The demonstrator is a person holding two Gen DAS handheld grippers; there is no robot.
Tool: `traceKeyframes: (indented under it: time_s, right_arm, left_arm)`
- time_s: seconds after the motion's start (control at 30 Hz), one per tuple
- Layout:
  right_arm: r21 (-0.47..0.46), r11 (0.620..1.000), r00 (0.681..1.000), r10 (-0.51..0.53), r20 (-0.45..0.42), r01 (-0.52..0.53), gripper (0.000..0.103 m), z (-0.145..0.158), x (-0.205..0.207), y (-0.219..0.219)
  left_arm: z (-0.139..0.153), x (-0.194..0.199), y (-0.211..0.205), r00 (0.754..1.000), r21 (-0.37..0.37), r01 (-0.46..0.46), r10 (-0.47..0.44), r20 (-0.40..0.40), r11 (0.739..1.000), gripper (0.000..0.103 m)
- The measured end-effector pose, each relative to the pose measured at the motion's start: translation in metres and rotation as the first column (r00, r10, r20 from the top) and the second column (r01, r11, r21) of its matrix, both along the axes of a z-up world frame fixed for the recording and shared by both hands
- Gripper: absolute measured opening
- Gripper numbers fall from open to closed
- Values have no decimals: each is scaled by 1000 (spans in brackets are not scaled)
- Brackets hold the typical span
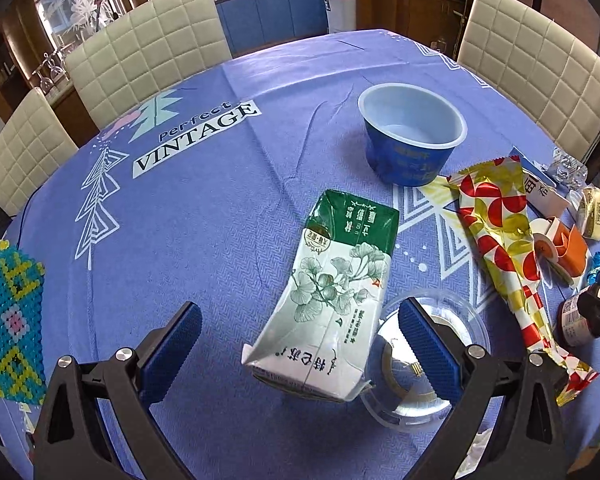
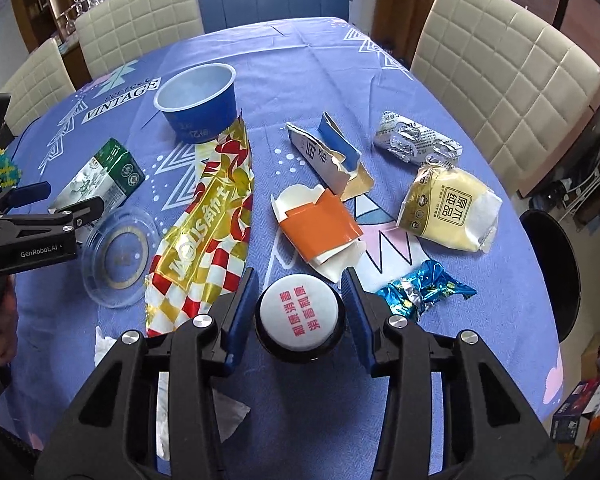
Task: Collect trash
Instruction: 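Grasp the white cup with the right tool while the left tool grasps the green carton, then carry both items to the black bin and open both tools over it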
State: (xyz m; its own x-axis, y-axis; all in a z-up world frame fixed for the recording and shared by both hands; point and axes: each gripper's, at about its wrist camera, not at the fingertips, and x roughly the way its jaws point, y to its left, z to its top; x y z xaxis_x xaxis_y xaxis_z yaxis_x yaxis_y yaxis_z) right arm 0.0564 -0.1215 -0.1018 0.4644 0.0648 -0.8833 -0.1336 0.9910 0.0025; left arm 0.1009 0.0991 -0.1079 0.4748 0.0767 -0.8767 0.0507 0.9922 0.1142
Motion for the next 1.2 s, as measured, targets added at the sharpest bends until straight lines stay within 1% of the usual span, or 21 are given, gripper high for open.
traceKeyframes:
  time_s: [0.07,0.1,0.13,0.2,0.27,0.37,0.4,0.5,0.67,0.87,1.0,1.2]
  right_arm:
    - [-5,1000,1000,-2,0,2,45,0,2,1]
    - [-6,1000,1000,-3,0,3,45,0,2,1]
    - [-8,1000,1000,-4,0,4,45,0,2,1]
    - [-11,1000,1000,-9,0,9,45,0,3,1]
    - [-11,1000,1000,-15,-1,15,45,0,4,0]
    - [-8,1000,1000,-22,-3,22,45,0,5,-1]
    - [-7,1000,1000,-22,-4,22,45,0,5,-1]
    - [-3,1000,1000,-19,-1,19,45,2,4,-1]
    - [7,1000,1000,-4,21,4,45,11,2,1]
    - [31,999,998,34,59,-36,45,26,-5,4]
    - [38,998,995,54,84,-57,45,37,-11,6]
    - [43,996,991,70,115,-75,45,50,-18,0]
  left_arm:
    - [-1,1,1,1000,-1,0,0,-2,1000,94]
    - [-3,3,1,1000,2,-1,1,-8,1000,88]
    - [-4,3,1,1000,-1,3,-3,-16,1000,84]
    - [-9,5,1,999,-4,2,-2,-38,1000,71]
    - [-13,6,2,999,-18,3,-3,-53,1000,65]
    - [-13,5,0,999,-14,9,-10,-51,1000,55]
    - [-12,4,0,999,-9,8,-8,-51,1000,53]
    - [-11,1,0,998,-23,3,-5,-55,1000,47]
    - [-6,-6,3,998,-33,-16,14,-54,999,47]
    - [14,-22,2,999,-26,-33,32,-15,999,47]
    - [27,-37,-8,1000,-24,-22,23,11,999,47]
    - [38,-55,-31,999,-28,1,0,32,1000,47]
